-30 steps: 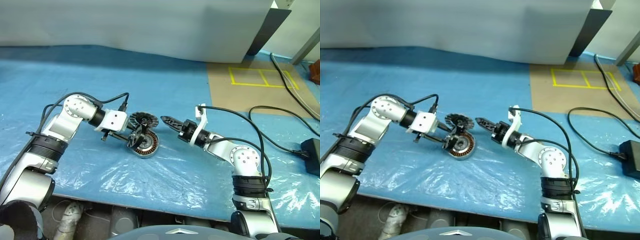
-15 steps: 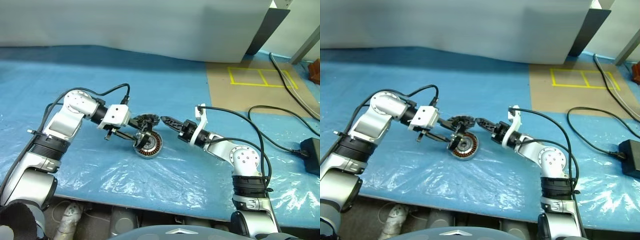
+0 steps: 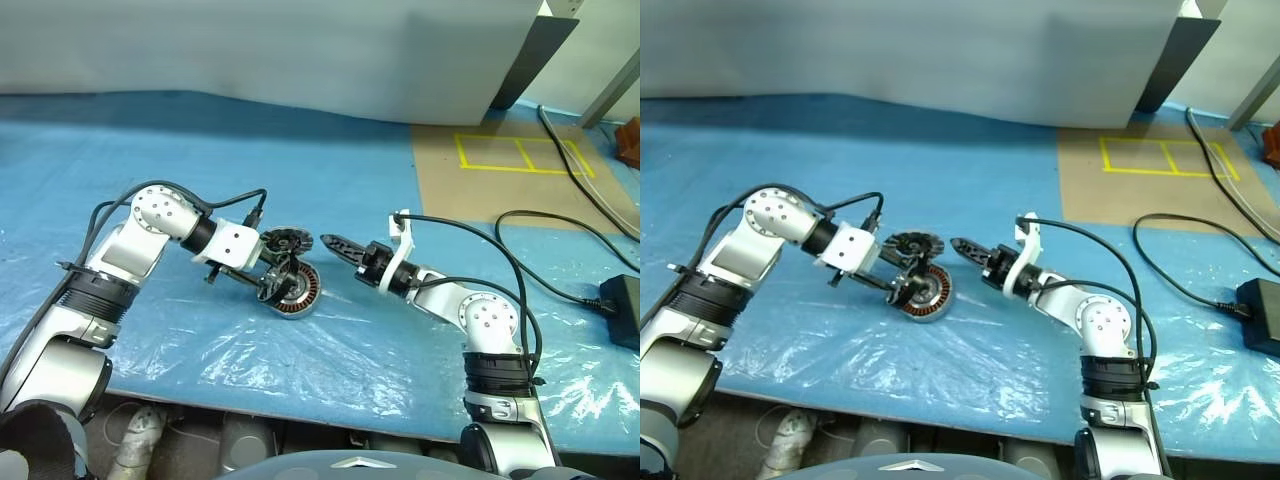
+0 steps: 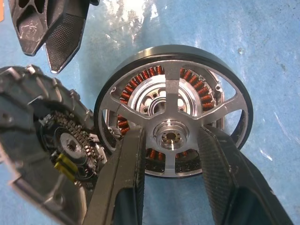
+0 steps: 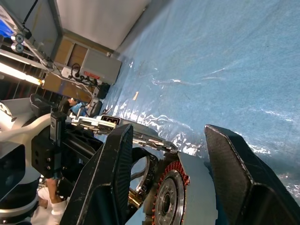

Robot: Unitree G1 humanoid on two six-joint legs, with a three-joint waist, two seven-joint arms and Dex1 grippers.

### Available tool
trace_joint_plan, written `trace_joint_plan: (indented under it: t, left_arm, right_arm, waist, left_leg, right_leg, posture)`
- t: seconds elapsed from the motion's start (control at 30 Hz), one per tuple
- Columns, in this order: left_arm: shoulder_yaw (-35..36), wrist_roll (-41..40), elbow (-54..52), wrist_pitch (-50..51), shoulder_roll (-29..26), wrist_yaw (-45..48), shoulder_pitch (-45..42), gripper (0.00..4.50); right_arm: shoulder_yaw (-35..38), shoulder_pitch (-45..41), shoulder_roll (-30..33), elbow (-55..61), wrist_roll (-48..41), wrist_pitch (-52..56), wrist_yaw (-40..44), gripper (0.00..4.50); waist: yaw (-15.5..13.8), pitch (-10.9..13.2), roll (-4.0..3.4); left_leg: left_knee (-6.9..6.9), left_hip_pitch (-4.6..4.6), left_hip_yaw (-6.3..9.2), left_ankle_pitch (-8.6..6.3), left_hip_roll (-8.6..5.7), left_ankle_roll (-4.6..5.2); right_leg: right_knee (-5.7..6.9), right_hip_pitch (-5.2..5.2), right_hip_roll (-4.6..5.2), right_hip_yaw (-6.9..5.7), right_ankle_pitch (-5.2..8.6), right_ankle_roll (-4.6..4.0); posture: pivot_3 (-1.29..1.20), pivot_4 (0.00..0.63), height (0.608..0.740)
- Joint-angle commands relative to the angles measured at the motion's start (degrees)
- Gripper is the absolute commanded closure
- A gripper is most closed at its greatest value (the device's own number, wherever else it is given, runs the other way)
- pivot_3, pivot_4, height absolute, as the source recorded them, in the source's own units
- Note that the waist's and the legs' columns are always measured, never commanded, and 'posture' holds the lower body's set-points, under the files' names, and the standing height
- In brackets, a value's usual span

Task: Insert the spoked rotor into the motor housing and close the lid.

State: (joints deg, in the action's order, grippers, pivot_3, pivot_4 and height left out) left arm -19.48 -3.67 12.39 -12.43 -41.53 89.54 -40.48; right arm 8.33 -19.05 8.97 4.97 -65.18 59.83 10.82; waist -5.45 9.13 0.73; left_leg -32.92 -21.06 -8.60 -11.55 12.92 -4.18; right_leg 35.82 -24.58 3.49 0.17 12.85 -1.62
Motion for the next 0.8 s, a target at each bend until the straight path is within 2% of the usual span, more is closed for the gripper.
trace_joint_plan:
  t: [0.03, 0.57, 0.63, 0.73, 0.8]
  left_arm:
    - [-0.7, 1.1, -1.0, -0.6, 0.1, -0.2, -0.5, 3.19]
    - [-2.4, 6.3, -1.9, 3.1, 1.5, -3.6, -2.4, 3.19]
    - [-2.3, 5.0, -2.4, 2.9, 1.6, -2.6, -2.3, 2.45]
    - [-1.5, 4.4, -3.8, 5.6, 2.3, -3.9, -1.9, 1.59]
    - [-1.3, 3.9, -3.9, 5.6, 1.9, -3.3, -2.1, 1.59]
  right_arm:
    - [0.7, 0.2, -0.4, 2.7, -0.6, -0.2, -0.3, 1.99]
    - [1.2, 1.5, -1.2, 3.4, -0.5, -0.6, -1.9, 1.99]
    - [1.2, 1.6, -1.1, 3.4, -0.4, -0.6, -1.9, 1.96]
    - [1.1, 1.6, -1.1, 3.5, -0.4, -0.4, -1.7, 1.96]
    - [1.1, 1.6, -1.1, 3.5, -0.5, -0.4, -1.7, 1.96]
  waist:
    - [0.0, 0.0, 0.0]
    - [0.0, 0.0, -0.01]
    - [0.0, 0.0, -0.01]
    - [0.0, 0.0, -0.01]
    - [0.0, 0.0, -0.01]
  left_leg:
    - [0.0, 0.0, 0.0, 0.0, 0.0, 0.0]
    - [0.02, 0.01, 0.0, 0.0, -0.01, 0.0]
    - [0.02, 0.0, 0.0, 0.0, -0.01, 0.0]
    - [0.03, -0.01, 0.0, 0.0, -0.01, 0.0]
    - [0.04, -0.02, 0.0, 0.0, -0.01, 0.0]
  right_leg:
    - [0.0, 0.0, 0.0, 0.0, 0.0, 0.0]
    - [-0.03, 0.01, 0.0, 0.01, 0.0, 0.0]
    - [-0.02, 0.01, 0.01, 0.0, 0.0, 0.0]
    - [-0.05, 0.01, 0.0, 0.0, 0.0, 0.0]
    - [-0.04, 0.01, 0.0, 0.0, 0.0, 0.0]
  posture:
    - [0.0, 0.15, 0.74]
    - [0.0, 0.15, 0.74]
    - [0.0, 0.15, 0.74]
    - [0.0, 0.15, 0.74]
    - [0.0, 0.15, 0.74]
